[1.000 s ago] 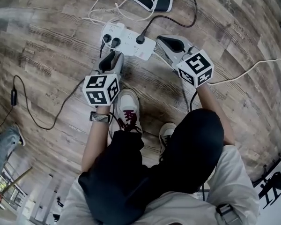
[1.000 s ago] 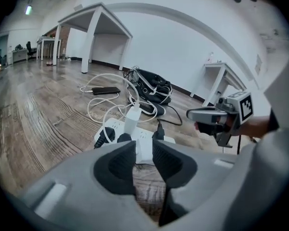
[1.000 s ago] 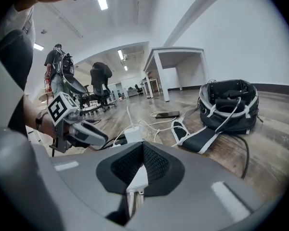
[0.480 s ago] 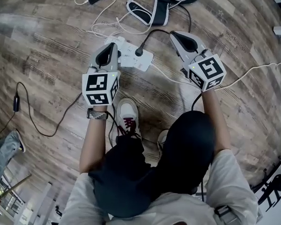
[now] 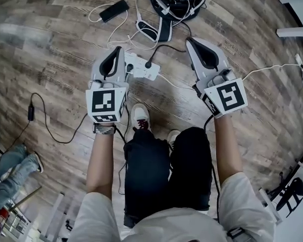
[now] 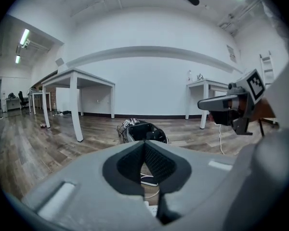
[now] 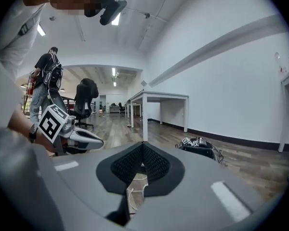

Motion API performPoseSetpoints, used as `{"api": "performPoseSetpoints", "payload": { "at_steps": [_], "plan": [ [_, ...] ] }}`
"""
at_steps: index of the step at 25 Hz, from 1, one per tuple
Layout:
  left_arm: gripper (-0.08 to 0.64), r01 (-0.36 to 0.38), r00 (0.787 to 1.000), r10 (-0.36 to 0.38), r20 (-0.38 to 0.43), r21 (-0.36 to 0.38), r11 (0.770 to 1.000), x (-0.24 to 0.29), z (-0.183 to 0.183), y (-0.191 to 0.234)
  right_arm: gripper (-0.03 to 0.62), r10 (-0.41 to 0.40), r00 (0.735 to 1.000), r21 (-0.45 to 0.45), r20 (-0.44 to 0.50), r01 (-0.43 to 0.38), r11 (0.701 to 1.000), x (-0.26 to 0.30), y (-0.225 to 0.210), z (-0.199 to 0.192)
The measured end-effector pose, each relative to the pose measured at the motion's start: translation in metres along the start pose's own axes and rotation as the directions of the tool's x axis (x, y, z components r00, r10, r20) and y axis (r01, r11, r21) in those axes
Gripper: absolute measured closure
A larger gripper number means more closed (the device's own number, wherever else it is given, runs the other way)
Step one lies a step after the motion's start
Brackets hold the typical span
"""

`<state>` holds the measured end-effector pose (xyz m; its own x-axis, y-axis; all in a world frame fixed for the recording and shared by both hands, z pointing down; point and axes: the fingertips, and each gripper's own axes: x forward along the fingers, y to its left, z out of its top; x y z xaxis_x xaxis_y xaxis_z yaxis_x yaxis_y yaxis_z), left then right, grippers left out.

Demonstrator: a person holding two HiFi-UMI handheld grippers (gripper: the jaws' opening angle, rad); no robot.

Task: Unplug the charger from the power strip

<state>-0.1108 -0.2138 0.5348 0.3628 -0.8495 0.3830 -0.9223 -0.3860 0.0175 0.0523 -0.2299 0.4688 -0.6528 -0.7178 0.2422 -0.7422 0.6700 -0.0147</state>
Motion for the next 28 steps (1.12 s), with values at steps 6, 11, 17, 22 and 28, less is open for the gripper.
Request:
{"api": "performPoseSetpoints", "payload": {
  "at_steps": [6, 11, 17, 22, 28],
  "plan": [
    [0.555, 0.021, 1.000, -0.021, -0.012, 0.015, 1.000, -0.044, 0.126, 0.003, 0.591, -0.045, 0.999, 0.027, -0.014, 0.045, 0.999, -0.029, 0.005, 0.115],
    [0.555, 0.007, 1.000, -0.008, 0.003, 0.019, 1.000, -0.087, 0.226, 0.006, 0.591, -0.039, 0.998, 0.034, -0.040, 0.041, 0.999, -0.050, 0.013, 0.199],
    [0.555, 0.000, 1.000, 0.000, 0.008, -0.008, 1.000, -0.136, 0.319, -0.006, 0.591, -0.062, 0.997, 0.058, -0.051, 0.065, 0.996, -0.092, 0.024, 0.296],
    [0.555, -0.014, 1.000, 0.014, 0.025, 0.005, 1.000, -0.175, 0.393, -0.013, 0.591, -0.055, 0.998, 0.044, -0.020, 0.056, 0.997, -0.118, 0.035, 0.381],
    [0.555, -0.050, 0.995, 0.049, 0.081, 0.002, 0.999, -0.227, 0.479, -0.027, 0.591, -0.065, 0.997, 0.000, 0.050, 0.065, 0.998, -0.155, 0.047, 0.479]
  ]
}}
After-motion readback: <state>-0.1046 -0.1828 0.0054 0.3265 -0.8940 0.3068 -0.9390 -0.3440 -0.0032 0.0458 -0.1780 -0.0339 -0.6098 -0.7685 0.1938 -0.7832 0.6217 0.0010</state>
